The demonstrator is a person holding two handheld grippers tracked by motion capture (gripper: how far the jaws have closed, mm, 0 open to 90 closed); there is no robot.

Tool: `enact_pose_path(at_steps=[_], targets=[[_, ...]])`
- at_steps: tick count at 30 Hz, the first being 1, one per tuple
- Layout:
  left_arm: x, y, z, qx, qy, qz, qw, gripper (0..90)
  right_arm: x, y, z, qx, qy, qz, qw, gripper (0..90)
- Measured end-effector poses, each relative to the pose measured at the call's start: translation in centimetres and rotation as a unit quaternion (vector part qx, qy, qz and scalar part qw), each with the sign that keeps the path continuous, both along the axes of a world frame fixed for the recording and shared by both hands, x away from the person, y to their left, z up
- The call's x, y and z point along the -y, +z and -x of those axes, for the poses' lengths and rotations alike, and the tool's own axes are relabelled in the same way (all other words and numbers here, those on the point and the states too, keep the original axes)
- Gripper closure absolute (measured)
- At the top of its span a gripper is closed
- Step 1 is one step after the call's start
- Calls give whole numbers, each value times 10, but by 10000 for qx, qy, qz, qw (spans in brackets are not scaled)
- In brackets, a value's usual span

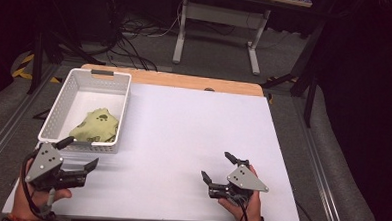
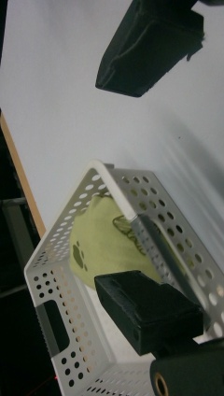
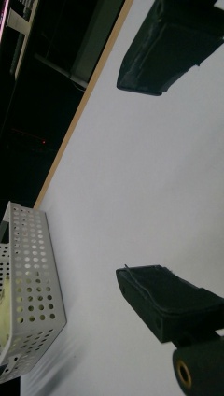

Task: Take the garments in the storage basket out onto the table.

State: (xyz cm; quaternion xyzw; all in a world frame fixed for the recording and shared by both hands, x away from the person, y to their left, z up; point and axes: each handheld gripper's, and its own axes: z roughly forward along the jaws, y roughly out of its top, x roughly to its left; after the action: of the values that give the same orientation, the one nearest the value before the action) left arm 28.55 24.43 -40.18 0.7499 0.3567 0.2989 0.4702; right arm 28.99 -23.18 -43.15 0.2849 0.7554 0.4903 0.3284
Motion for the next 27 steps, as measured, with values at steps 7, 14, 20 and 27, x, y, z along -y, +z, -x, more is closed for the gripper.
enact_pose_path(at_steps=[7,14,20,27], targets=[[-6,29,-48,-502,35,-534,9973,81,-1,-4,-5,-132,5,70,9999,94],[5,33,-102,-1385,-101,-1089,9843,74,-1,-8,-7,-299,61,150,9994,93],[14,20,-144,-2181,-174,-1659,9616,52,-2,-11,-8,-442,271,264,9983,92],[18,6,-173,-3089,-375,-1716,9347,25,-6,-15,-9,-546,436,407,9967,93]])
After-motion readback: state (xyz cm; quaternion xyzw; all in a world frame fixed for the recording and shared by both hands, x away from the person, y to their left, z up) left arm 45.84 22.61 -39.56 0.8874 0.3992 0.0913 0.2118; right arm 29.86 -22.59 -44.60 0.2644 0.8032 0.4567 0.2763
